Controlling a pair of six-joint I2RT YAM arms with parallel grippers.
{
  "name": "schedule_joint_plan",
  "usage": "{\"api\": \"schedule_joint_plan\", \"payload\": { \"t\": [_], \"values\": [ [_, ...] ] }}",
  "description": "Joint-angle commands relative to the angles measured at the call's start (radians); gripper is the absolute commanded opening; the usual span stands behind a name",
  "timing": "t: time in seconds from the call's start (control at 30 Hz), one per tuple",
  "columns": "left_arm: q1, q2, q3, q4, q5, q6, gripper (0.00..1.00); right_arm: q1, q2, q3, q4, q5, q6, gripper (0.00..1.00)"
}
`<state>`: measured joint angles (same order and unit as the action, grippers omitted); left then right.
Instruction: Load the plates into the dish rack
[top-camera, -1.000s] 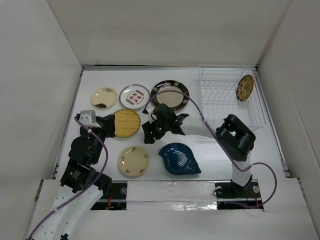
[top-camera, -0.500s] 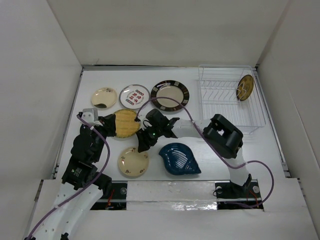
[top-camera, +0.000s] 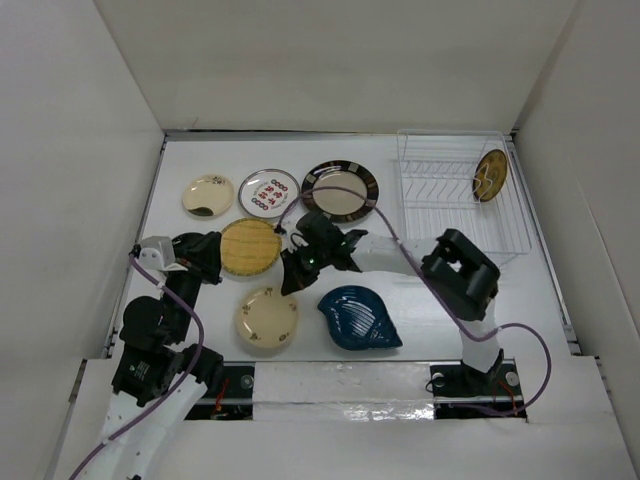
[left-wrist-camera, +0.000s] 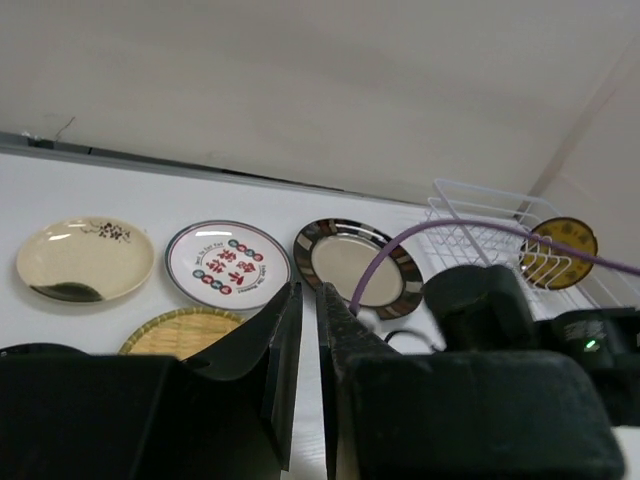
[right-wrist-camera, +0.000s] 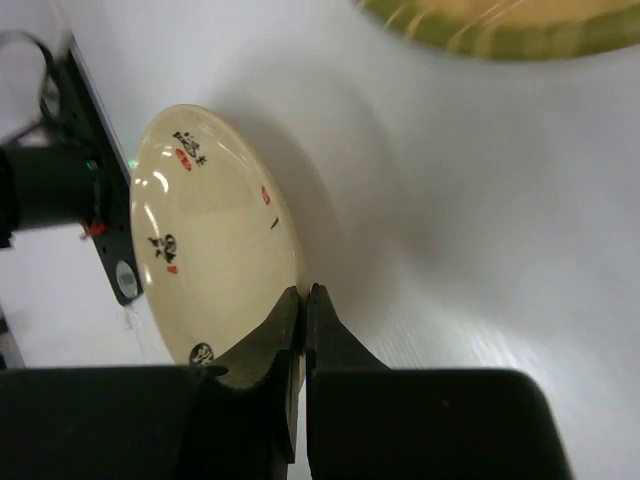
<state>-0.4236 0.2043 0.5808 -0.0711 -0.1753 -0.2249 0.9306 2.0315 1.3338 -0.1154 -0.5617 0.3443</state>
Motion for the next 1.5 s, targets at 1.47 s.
{"api": "schedule_joint_plan", "payload": {
  "t": [1.47],
  "values": [
    [-0.033, -0.143, 0.010, 0.028, 0.042, -0.011, 0.11, -0.866, -0.182, -0.093, 0.571, 1.447, -0.749, 0.00]
  ]
}}
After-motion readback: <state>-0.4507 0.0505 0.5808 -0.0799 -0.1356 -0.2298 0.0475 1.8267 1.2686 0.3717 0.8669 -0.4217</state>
